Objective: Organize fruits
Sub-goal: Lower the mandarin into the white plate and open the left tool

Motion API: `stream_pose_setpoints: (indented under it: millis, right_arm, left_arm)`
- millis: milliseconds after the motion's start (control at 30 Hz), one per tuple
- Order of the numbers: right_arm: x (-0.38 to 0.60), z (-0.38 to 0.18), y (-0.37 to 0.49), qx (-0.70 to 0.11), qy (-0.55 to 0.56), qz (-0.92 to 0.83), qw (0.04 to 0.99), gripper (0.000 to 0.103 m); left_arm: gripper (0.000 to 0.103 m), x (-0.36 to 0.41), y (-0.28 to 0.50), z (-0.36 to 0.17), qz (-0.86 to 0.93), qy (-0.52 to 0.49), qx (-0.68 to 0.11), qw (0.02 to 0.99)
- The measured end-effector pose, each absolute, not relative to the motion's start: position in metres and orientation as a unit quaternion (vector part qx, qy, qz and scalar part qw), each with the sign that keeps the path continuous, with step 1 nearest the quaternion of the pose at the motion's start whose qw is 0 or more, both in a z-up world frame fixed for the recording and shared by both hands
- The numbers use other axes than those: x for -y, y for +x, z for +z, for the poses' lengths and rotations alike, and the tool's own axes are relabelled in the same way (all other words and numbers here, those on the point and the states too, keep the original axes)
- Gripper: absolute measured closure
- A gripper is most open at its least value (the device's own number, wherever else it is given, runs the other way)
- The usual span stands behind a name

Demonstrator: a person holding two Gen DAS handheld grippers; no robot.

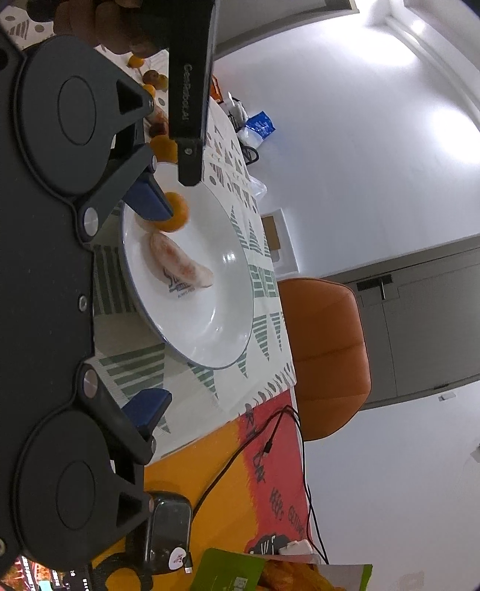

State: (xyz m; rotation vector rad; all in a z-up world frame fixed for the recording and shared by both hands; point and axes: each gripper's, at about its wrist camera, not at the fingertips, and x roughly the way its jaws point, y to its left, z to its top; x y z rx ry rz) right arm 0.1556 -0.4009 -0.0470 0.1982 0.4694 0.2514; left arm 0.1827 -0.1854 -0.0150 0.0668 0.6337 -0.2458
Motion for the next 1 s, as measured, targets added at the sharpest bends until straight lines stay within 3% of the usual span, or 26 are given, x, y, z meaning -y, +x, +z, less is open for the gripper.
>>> stream_pose_setpoints:
  millis: [133,200,300,867,1000]
  right_arm:
    - [0.398,-0.046,0.157,-0.230,0.097,0.121,0.961,0.000]
    - [0.396,-0.046,0.158,-0.232,0.099,0.123,0.960,0.000]
    - [0.392,-0.045,0.157,-0.232,0.109,0.131,0.958,0.000]
    - [0.349,-0.032,0.153,-0.232,0.093,0.167,0.954,0.000]
    - [0.342,-0.031,0.152,-0.234,0.089,0.172,0.953,0.000]
  left_arm:
    - [0.036,0.172,0.179,-0.016,-0.101,0.025,-0.309,0.945]
    - [0.024,0.165,0.177,-0.014,-0.094,0.015,-0.305,0.948]
    - [0.018,0.150,0.175,-0.011,-0.087,-0.012,-0.302,0.949]
    - [0.016,0.096,0.156,-0.005,-0.048,-0.031,-0.290,0.955]
    - [0.009,0.089,0.151,-0.003,-0.045,-0.035,-0.283,0.957]
